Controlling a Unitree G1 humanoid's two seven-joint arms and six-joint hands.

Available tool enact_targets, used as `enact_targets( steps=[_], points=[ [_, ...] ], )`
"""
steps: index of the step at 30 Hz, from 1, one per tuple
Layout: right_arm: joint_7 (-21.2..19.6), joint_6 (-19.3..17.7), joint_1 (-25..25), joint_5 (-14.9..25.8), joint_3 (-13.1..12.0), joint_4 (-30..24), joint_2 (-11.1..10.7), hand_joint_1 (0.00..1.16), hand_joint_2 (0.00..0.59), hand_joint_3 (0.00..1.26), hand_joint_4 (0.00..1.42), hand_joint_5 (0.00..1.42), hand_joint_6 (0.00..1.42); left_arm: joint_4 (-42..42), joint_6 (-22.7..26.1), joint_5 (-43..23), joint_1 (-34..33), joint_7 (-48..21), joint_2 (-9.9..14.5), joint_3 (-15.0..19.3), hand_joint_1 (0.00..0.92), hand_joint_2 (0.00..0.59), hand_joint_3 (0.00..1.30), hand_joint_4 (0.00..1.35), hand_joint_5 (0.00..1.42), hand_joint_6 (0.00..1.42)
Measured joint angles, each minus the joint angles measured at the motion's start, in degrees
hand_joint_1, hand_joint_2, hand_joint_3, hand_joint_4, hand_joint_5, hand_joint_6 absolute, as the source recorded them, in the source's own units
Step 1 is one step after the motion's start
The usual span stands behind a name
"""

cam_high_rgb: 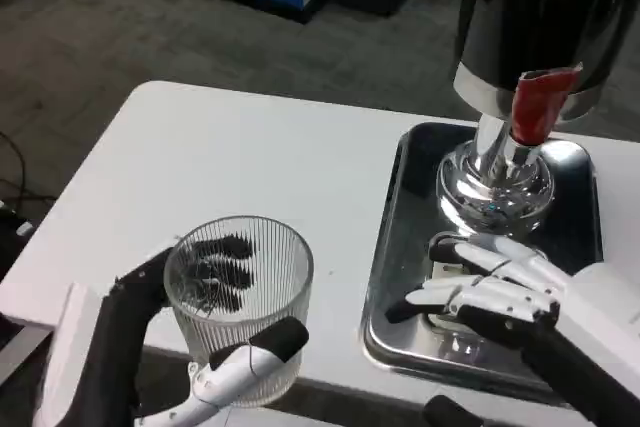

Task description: Grasp the cup under the faucet to collect the drink, then remove the cup.

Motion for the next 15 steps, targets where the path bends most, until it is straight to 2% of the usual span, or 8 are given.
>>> enact_targets(
  steps=[7, 12, 15],
  points=[
    [0.00, 0.00, 0.24, 0.44, -0.04, 0.00, 0.16, 0.39, 0.406, 0.34, 0.28, 0.11, 0.02, 0.00, 0.00, 1.22, -0.77, 0.00, -0.02, -0.89, 0.457, 0.237, 0.67, 0.75, 0.72, 0.57],
    [-0.03, 0.02, 0.96, 1.20, -0.53, 0.01, 0.46, 0.39, 0.406, 0.34, 0.28, 0.12, 0.02, 0.01, 0.03, 1.88, -1.32, -0.02, -0.13, -2.77, 0.456, 0.236, 0.67, 0.75, 0.72, 0.57],
    [-0.27, 0.04, 1.45, 1.67, -1.24, 0.01, 0.57, 0.39, 0.406, 0.34, 0.28, 0.12, 0.02, 0.75, 0.09, 2.58, -3.95, -0.25, -0.19, -5.36, 0.454, 0.234, 0.67, 0.75, 0.72, 0.57]
  ],
)
